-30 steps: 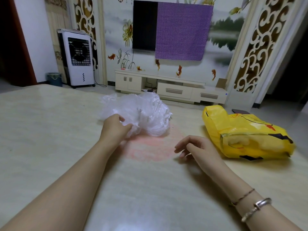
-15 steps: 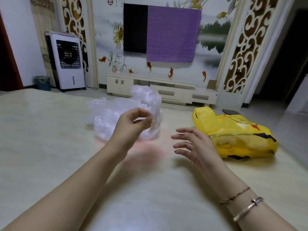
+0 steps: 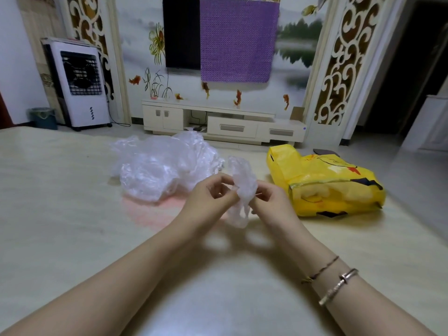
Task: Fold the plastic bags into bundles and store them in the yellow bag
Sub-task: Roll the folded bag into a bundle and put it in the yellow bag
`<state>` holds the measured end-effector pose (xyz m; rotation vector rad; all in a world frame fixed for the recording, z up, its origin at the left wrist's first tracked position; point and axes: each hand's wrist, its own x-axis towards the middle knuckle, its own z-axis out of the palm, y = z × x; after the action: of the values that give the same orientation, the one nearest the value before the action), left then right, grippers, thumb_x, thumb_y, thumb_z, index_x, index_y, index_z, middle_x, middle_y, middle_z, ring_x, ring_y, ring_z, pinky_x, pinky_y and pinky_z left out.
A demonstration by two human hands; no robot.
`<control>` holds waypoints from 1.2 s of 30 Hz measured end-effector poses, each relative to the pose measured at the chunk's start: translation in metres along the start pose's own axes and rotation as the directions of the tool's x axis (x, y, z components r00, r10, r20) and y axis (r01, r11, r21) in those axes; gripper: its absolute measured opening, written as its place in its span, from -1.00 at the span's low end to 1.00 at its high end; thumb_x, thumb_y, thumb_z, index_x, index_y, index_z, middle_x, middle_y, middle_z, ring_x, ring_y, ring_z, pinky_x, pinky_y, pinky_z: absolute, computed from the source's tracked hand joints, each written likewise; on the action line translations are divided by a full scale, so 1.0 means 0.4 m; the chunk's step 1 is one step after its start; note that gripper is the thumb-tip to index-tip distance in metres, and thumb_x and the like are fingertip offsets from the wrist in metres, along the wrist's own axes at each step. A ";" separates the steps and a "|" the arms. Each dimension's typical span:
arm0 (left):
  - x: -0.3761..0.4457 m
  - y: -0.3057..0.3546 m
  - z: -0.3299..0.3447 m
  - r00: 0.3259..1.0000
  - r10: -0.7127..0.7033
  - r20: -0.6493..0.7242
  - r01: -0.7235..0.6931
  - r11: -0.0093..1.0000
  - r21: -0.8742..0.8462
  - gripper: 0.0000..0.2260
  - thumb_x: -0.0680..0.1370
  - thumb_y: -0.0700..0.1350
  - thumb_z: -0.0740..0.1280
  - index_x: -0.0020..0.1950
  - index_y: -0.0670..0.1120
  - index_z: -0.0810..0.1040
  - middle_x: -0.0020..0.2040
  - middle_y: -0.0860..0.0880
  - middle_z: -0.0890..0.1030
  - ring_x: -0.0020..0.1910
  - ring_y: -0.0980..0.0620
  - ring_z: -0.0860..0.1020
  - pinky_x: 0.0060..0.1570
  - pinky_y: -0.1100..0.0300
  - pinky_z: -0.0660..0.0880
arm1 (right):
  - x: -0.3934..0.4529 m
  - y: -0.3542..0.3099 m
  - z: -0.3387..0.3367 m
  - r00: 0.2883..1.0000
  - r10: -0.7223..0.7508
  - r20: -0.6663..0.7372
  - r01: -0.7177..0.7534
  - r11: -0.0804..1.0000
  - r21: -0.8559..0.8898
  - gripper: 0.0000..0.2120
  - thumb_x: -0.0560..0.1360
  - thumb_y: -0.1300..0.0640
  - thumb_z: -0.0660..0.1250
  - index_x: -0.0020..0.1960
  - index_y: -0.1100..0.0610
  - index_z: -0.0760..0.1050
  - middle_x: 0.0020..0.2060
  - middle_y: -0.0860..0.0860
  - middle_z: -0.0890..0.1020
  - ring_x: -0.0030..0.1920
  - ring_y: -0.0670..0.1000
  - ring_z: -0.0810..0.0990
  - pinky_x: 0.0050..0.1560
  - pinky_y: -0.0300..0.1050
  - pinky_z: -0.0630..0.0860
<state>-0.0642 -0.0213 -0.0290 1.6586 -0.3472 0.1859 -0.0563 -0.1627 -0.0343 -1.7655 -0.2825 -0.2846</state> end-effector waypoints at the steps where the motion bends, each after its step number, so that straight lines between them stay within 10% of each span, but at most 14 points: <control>1: -0.001 0.004 0.001 0.999 0.018 -0.035 -0.018 1.000 0.013 -0.97 0.48 -0.19 0.42 -0.13 -0.06 0.62 -0.23 -0.11 0.63 -0.22 0.09 0.54 -0.13 0.30 0.46 | -0.002 -0.003 0.005 1.000 -0.001 0.015 0.001 1.000 -0.009 -0.94 0.46 0.26 0.41 -0.14 0.26 0.63 -0.35 0.05 0.60 -0.34 -0.15 0.48 -0.32 -0.35 0.41; 7: 0.017 0.005 -0.032 0.969 -0.024 -0.248 0.003 0.997 -0.083 -0.90 0.55 -0.19 0.37 -0.17 -0.11 0.55 -0.35 0.02 0.53 -0.36 0.14 0.46 -0.29 0.32 0.39 | 0.006 -0.022 -0.014 0.984 0.154 -0.088 -0.106 0.907 0.407 -0.76 0.61 0.24 0.19 -0.22 0.20 0.45 -0.29 0.08 0.58 -0.21 0.03 0.58 -0.02 -0.02 0.57; 14: 0.007 0.015 -0.027 0.957 -0.219 -0.189 0.219 0.975 -0.021 -0.83 0.56 -0.22 0.28 -0.23 -0.19 0.47 -0.48 -0.02 0.48 -0.50 0.08 0.45 -0.31 0.24 0.48 | 0.018 -0.025 -0.065 0.904 0.353 -0.242 -0.086 0.703 0.706 -0.77 0.65 0.18 0.10 -0.18 0.12 0.33 -0.14 0.21 0.51 -0.32 0.07 0.61 -0.38 -0.13 0.60; 19: 0.005 0.039 -0.030 0.903 -0.415 -0.113 0.388 0.899 -0.203 -0.64 0.59 0.11 0.19 0.00 -0.17 0.55 -0.05 -0.07 0.61 -0.21 -0.05 0.57 0.02 -0.03 0.56 | 0.003 -0.057 -0.072 0.941 0.262 -0.213 -0.110 0.834 0.541 -0.77 0.63 0.17 0.17 -0.21 0.14 0.39 -0.44 0.03 0.43 -0.51 0.08 0.42 -0.51 -0.11 0.42; 23: 0.005 0.053 -0.058 0.859 -0.502 0.102 0.509 0.812 -0.286 -0.37 0.44 0.39 0.19 0.13 -0.14 0.54 -0.09 -0.08 0.70 -0.19 -0.09 0.67 -0.15 -0.06 0.65 | -0.013 -0.076 -0.067 0.981 0.192 -0.042 -0.160 0.905 0.394 -0.78 0.62 0.17 0.20 -0.21 0.11 0.41 -0.40 0.01 0.35 -0.54 0.06 0.36 -0.55 -0.18 0.34; 27: -0.004 0.039 -0.053 0.851 -0.435 0.294 0.480 0.872 -0.099 -0.60 0.48 0.10 0.40 0.14 -0.18 0.60 0.00 -0.22 0.66 -0.03 -0.11 0.63 0.09 -0.11 0.57 | -0.004 -0.053 -0.059 0.990 0.126 -0.066 -0.114 0.981 0.155 -0.79 0.58 0.11 0.28 -0.21 0.13 0.41 -0.41 0.02 0.41 -0.52 -0.11 0.33 -0.58 -0.32 0.28; 36: 0.023 0.039 -0.081 0.960 -0.225 -0.165 0.189 0.960 -0.208 -0.92 0.57 -0.20 0.34 -0.04 -0.18 0.61 -0.16 -0.15 0.68 -0.33 -0.03 0.67 -0.30 0.16 0.62 | 0.006 -0.039 -0.064 0.861 0.495 0.117 -0.507 0.855 0.110 -0.71 0.56 -0.05 0.18 -0.12 0.17 0.45 -0.33 0.08 0.42 -0.38 -0.01 0.40 -0.42 -0.19 0.38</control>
<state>-0.0581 0.0084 -0.0073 1.4630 -0.0437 0.1446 -0.0604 -0.1845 -0.0137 -1.6490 0.1060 0.1857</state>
